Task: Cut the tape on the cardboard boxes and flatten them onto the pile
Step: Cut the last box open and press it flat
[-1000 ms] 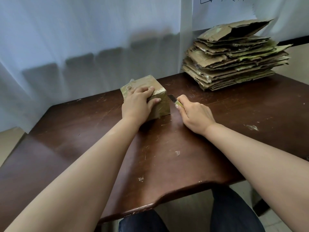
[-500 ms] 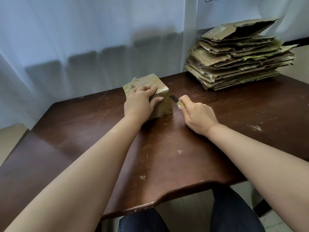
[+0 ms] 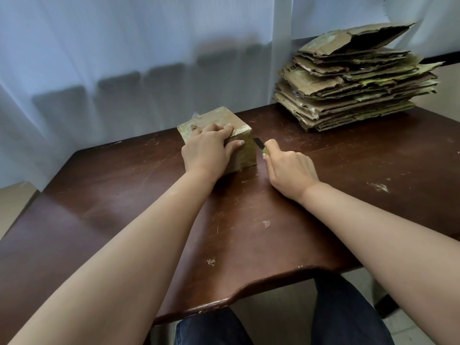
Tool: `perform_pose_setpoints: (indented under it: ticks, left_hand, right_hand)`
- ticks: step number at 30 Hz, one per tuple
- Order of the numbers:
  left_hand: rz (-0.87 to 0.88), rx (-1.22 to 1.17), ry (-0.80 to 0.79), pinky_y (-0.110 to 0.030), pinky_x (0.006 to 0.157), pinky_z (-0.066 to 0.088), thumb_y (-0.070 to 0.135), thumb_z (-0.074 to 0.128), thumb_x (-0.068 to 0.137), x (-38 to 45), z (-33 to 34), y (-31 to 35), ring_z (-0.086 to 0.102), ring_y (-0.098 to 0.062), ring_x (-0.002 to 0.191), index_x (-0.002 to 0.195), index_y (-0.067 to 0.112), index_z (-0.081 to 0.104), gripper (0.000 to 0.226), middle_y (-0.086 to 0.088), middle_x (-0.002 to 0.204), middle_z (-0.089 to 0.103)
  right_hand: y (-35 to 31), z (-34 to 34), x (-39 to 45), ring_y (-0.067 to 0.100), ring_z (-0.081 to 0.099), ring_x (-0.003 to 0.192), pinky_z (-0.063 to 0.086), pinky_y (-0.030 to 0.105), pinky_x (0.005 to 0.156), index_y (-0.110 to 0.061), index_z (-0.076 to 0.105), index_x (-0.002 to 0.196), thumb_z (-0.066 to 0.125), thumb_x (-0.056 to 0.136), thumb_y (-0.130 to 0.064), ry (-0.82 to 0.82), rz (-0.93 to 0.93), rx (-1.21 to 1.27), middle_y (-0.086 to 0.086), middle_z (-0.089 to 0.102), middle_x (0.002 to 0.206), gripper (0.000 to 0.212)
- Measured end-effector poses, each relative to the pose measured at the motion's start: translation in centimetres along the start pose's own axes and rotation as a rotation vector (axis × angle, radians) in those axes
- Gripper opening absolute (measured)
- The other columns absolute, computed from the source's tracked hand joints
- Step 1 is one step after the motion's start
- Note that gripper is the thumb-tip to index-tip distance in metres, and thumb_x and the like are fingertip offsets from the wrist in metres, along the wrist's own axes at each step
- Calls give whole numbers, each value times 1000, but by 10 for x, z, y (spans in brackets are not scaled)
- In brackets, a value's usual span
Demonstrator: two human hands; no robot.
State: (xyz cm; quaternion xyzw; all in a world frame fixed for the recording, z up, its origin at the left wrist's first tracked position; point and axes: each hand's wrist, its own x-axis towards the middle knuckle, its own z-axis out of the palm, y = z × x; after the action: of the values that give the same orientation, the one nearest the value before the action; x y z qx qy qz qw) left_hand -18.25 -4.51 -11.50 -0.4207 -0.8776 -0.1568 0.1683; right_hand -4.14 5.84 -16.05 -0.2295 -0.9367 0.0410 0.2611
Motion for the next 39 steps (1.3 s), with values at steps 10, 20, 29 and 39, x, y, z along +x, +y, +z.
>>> perform_pose_setpoints:
  ticks: [10, 20, 29, 39]
  left_hand:
    - [-15, 47, -22, -35, 80, 42, 61, 43, 93, 0, -3, 6, 48, -28, 118, 130, 40, 54, 45, 11, 134, 53]
    - [-14, 29, -42, -36, 82, 42, 60, 44, 93, 3, -3, 4, 47, -26, 121, 133, 41, 52, 45, 10, 137, 52]
    - [278, -250, -254, -61, 115, 11, 31, 62, 92, -2, -31, -56, 18, -17, 147, 139, 36, 47, 49, 19, 146, 41]
    - [80, -7, -214, -34, 84, 44, 74, 54, 76, -11, -52, -12, 56, -27, 110, 117, 15, 51, 71, -5, 119, 58]
  right_hand:
    - [-3, -5, 3, 41, 61, 88, 32, 35, 64, -12, 40, 111, 35, 99, -21, -132, 66, -40, 18, 66, 98, 16]
    - [-2, -13, 7, 38, 57, 100, 34, 34, 70, -13, 47, 110, 34, 100, -27, -296, 157, 1, 16, 61, 113, 21]
    - [9, -10, -2, 28, 58, 87, 37, 35, 68, -16, 46, 95, 32, 99, -35, -141, 406, 296, 4, 67, 94, 24]
    - [-1, -14, 10, 21, 58, 84, 43, 29, 72, -10, 56, 97, 51, 93, -15, -31, 506, 680, 1, 60, 94, 8]
